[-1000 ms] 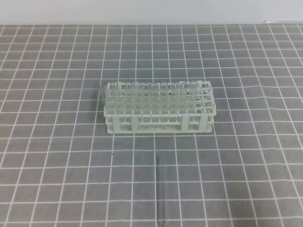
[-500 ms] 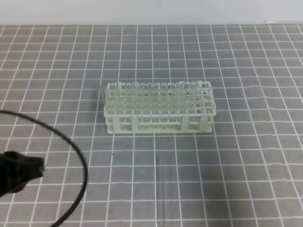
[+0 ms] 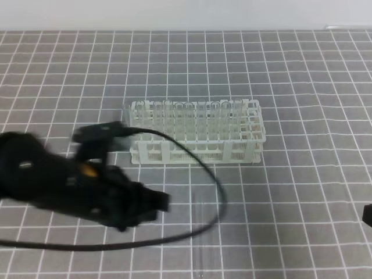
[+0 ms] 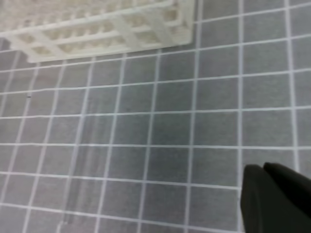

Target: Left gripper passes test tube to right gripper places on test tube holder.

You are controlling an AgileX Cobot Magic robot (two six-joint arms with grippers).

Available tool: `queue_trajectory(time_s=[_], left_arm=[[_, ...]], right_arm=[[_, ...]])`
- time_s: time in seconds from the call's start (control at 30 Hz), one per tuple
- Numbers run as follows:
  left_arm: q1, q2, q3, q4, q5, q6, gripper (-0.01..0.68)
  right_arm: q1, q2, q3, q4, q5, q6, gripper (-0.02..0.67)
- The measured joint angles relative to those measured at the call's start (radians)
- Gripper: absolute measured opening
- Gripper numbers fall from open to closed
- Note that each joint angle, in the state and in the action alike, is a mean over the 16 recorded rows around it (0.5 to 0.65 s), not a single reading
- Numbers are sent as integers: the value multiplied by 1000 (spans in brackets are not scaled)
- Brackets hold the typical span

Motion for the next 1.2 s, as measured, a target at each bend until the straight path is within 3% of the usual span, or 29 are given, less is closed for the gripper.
queue_trajectory(time_s=[0.17,0.43,0.63,1.0,1.2], left_arm=[[-163,163,-138,128,43,-152,-2],[-300,374,-320,242,158,-261,12],[-314,459,-376,247,206,-247,97],[-314,488,-395,247,210,-214,365],[-316,490,-395,250,209,-212,424]], right_arm=[[0,5,0,40,6,-43,-13],[0,4,0,64,15,-69,-13],[0,3,0,64,17,-70,-13],[0,3,0,64,19,-71,-13],[0,3,0,64,19,-71,-13]])
